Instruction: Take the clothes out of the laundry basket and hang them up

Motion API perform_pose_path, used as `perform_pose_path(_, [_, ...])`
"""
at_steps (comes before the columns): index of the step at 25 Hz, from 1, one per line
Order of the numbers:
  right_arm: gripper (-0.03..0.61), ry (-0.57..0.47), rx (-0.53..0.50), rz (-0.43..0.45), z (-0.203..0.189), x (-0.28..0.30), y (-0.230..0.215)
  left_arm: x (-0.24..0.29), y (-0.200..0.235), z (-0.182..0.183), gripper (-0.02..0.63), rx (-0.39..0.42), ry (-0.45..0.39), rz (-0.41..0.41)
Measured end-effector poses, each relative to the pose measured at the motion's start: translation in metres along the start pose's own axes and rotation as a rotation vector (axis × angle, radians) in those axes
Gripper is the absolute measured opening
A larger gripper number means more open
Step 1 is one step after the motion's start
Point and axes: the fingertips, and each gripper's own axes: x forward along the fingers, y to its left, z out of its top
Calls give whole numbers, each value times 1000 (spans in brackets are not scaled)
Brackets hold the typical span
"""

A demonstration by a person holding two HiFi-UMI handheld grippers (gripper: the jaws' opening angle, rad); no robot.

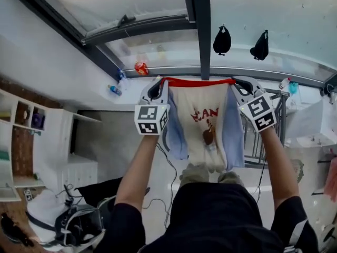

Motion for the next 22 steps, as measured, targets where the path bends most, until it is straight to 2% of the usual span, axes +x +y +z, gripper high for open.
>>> perform_pose_path(3, [14, 48, 57, -47, -23, 25, -10, 32, 1, -28, 12, 50, 53, -61])
perform_pose_path(7, [14, 151, 20, -128, -63, 56, -27, 76, -2, -60, 12, 104, 113, -118])
perform_pose_path(11, [14, 221, 26, -146, -100, 81, -36, 117, -8, -98, 12, 145, 193, -165])
perform_pose_path(13, [14, 250, 31, -146, -118, 95, -43, 137, -9, -117, 12, 119, 228, -184])
perform_pose_path(16, [14, 309, 49, -120, -148, 118, -47, 158, -10, -145, 12, -13, 297, -217])
perform_pose_path(20, [14, 357, 130, -132, -175, 146, -60, 185, -12, -176, 12, 63, 356, -260])
perform_pose_path(22, [14, 382, 125, -153, -188, 160, -64, 196, -9, -190, 12, 52, 375, -268])
